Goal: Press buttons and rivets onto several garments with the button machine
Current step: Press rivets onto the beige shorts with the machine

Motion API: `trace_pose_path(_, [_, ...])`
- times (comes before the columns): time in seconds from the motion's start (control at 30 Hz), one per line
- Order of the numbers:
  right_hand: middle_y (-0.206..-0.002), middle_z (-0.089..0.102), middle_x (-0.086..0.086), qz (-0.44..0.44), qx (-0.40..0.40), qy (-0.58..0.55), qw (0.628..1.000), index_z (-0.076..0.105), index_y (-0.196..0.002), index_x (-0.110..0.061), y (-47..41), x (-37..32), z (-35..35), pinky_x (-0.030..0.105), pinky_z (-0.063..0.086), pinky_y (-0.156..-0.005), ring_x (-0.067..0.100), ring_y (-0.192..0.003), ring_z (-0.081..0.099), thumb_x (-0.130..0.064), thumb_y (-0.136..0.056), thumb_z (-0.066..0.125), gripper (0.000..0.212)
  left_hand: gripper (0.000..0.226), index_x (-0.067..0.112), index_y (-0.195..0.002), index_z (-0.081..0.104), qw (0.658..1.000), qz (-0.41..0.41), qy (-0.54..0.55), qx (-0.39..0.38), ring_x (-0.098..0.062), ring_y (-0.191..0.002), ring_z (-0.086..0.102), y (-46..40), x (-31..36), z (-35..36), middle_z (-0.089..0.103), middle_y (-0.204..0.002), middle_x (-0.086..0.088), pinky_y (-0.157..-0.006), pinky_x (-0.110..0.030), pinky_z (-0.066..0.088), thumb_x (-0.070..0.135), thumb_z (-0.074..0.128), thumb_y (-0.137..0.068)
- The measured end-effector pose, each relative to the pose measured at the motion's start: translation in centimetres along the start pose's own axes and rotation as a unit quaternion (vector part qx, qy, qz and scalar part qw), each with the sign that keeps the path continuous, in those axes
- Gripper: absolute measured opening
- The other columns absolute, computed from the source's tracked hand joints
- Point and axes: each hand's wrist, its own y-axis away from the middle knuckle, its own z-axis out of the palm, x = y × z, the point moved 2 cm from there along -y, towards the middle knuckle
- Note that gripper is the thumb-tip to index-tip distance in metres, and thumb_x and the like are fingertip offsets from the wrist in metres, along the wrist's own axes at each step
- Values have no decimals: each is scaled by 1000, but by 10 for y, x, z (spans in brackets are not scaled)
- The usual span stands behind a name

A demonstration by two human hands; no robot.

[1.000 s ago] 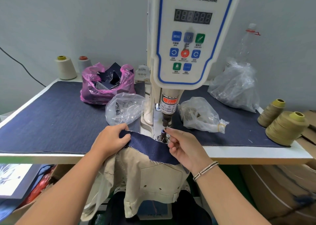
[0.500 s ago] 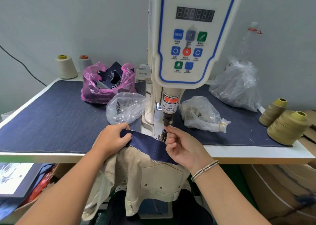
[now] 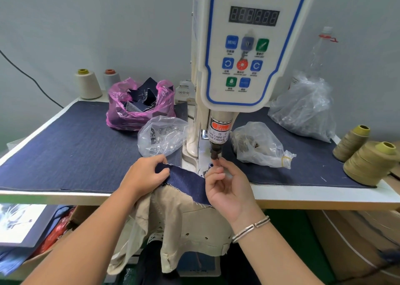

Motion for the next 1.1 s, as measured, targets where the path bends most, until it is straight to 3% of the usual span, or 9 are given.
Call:
trace_pose_path(0.17, [-66,53,3,-16,-67,-15,998,56,-87,-3,21,30,4,18,42,-36,12,-43,50,-11,-79,58,11,10,39,-65,44,1000,6,5,2,-10,-64,52,0,0,-1,56,-60,8,-58,-31,39,40,50,-72])
trace_pose_path(0.3, [-65,55,3,-73,-83,262,959,63,-101,-7,8,57,6,19,42,-41,11,-47,50,-10,-84,58,18,8,48,-62,48,1000,21,19,4,-6,-61,55,3,3,-4,59,-58,15,-53,-26,36,47,47,-70])
trace_pose_path(0.37, [-69,57,2,-161,-86,518,836,66,-98,-7,-17,59,25,20,47,-48,10,-53,53,-6,-93,50,17,15,49,-54,48,999,28,22,0,-5,-55,53,5,6,-5,57,-54,20,-48,-23,30,51,39,-65])
trace_pose_path(0.5, [-113,66,7,-295,-49,829,473,68,-111,-9,-89,50,69,33,47,-92,20,-103,61,-9,-93,47,27,15,48,-62,47,1000,25,12,-4,-18,-64,56,4,6,-5,54,-58,17,-56,-34,41,40,51,-73])
trace_pose_path(0.57, [-122,60,12,-292,-35,914,279,64,-117,-7,-124,51,77,35,46,-95,27,-113,56,-6,-93,47,30,8,43,-73,52,1000,26,0,-4,-21,-74,62,4,7,-5,62,-71,13,-60,-34,44,36,54,-76])
trace_pose_path(0.63, [-119,59,14,-293,-15,945,148,62,-117,-7,-145,55,79,36,47,-86,31,-111,58,-3,-92,48,29,15,41,-73,54,999,32,-9,4,-21,-76,62,4,7,-4,69,-79,6,-59,-31,38,29,60,-81])
trace_pose_path(0.77, [-116,64,11,-289,-13,956,41,61,-116,-8,-168,60,77,35,47,-79,29,-109,61,-3,-92,46,29,8,31,-74,59,999,44,-33,4,-22,-82,63,3,5,-4,72,-85,2,-60,-31,35,36,54,-79])
trace_pose_path(0.93, [-118,64,5,-284,-25,957,-46,60,-118,-11,-178,68,79,36,47,-79,26,-110,61,-6,-91,48,30,33,37,-57,34,998,41,-41,-6,-20,-71,57,-1,3,-1,66,-74,1,-54,-29,26,33,58,-80])
trace_pose_path(1.1, [-124,61,3,-246,-35,965,-84,62,-118,-14,-181,74,84,38,48,-89,24,-116,58,-12,-92,53,27,30,26,-51,30,999,37,-37,-15,-9,-47,41,-2,3,-1,39,-46,8,-48,-26,23,44,45,-70])
